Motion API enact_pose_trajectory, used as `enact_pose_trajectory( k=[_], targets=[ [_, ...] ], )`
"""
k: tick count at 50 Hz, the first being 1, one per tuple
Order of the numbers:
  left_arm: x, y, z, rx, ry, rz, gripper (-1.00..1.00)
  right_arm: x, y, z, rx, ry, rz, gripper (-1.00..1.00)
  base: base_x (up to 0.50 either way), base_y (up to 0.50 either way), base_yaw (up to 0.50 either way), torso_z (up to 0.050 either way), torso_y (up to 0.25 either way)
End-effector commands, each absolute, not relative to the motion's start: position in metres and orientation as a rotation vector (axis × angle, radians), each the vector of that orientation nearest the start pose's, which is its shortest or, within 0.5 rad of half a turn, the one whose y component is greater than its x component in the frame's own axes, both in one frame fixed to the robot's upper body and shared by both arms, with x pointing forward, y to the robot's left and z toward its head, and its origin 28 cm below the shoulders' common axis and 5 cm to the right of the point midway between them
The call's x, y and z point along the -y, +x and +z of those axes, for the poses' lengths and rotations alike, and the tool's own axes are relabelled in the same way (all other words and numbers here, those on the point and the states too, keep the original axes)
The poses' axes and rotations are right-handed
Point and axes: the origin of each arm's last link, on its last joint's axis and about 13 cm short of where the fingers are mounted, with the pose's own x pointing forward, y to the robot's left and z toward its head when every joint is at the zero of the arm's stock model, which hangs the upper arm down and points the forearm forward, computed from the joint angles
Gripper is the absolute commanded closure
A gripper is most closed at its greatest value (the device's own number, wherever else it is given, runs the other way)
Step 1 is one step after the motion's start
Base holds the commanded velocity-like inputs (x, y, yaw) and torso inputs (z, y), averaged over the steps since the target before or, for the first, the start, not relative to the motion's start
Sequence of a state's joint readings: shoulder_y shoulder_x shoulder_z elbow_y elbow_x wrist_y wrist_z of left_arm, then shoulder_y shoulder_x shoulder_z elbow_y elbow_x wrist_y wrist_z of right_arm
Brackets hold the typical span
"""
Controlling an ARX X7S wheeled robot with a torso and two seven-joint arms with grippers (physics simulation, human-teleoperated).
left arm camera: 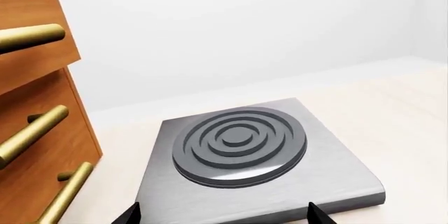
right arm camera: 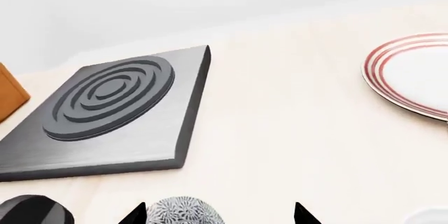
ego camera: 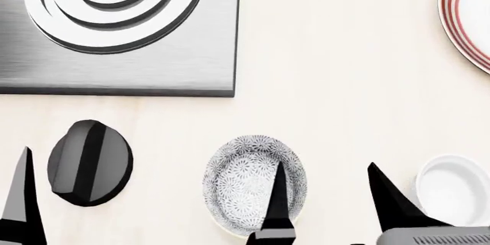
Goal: Pick the akita bowl next to the ramekin and place it on the plate.
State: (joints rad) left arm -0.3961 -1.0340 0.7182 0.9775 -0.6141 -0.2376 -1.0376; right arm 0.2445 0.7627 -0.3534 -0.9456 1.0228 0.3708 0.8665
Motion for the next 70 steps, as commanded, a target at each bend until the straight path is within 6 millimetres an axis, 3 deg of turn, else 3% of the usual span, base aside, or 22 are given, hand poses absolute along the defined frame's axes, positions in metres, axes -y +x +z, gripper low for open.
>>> enact_pose_trajectory(
  k=[1, 11, 70],
  targets=[
    [-0.221, 0.147, 0.186, 0.416, 0.172, -0.049, -1.00, 0.097, 0.157, 0.184, 0.084, 0.231, 0.164, -1.00, 0.00, 0.00, 0.00, 0.000, 0.000],
    [-0.221, 0.147, 0.185, 0.414, 0.172, -0.047, -1.00, 0.097, 0.159, 0.181, 0.042, 0.308, 0.193, -1.00, 0.00, 0.00, 0.00, 0.000, 0.000],
    [-0.222, 0.147, 0.183, 0.407, 0.172, -0.044, -1.00, 0.094, 0.179, 0.161, -0.023, 0.340, 0.187, -1.00, 0.00, 0.00, 0.00, 0.000, 0.000]
  ],
)
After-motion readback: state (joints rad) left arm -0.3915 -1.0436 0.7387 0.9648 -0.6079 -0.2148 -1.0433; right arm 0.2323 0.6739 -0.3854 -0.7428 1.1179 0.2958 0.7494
